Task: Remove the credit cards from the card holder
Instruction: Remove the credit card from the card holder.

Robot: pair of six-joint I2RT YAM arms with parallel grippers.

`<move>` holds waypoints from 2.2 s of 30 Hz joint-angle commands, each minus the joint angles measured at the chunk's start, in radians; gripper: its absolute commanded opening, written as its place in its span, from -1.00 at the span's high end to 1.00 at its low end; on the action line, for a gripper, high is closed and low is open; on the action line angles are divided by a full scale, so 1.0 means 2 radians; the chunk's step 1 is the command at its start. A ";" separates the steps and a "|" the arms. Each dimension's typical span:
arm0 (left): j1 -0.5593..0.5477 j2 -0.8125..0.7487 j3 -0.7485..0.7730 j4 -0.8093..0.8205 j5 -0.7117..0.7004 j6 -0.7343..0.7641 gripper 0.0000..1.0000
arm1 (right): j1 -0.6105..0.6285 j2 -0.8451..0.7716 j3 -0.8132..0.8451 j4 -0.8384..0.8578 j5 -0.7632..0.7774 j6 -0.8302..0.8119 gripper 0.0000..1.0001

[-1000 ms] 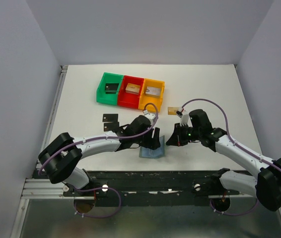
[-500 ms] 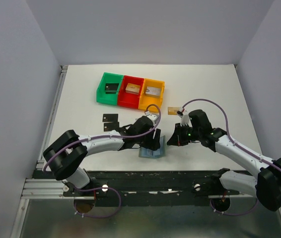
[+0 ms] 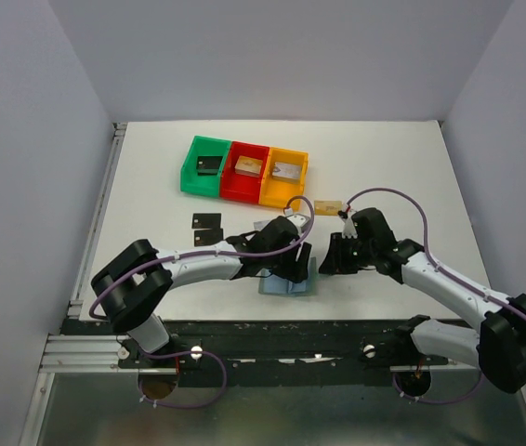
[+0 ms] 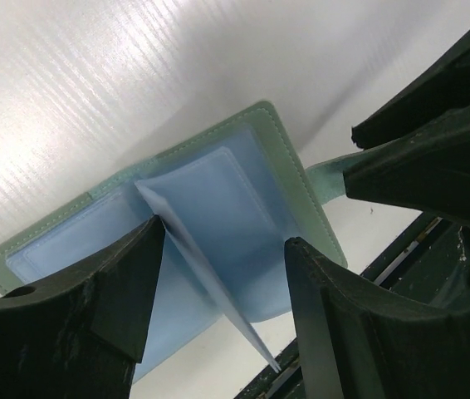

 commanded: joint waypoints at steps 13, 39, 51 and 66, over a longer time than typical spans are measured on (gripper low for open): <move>-0.007 0.010 0.012 -0.017 0.000 0.010 -0.43 | -0.002 -0.025 0.004 -0.001 -0.019 0.008 0.00; -0.007 -0.006 0.004 -0.013 -0.007 0.014 -0.43 | -0.002 0.074 0.001 0.047 -0.063 0.028 0.24; -0.007 -0.006 0.000 -0.008 -0.009 0.011 -0.43 | -0.002 0.082 0.001 0.040 -0.096 0.010 0.72; -0.007 -0.012 0.001 -0.018 -0.019 0.014 -0.49 | -0.002 0.053 0.066 -0.044 -0.071 -0.058 0.99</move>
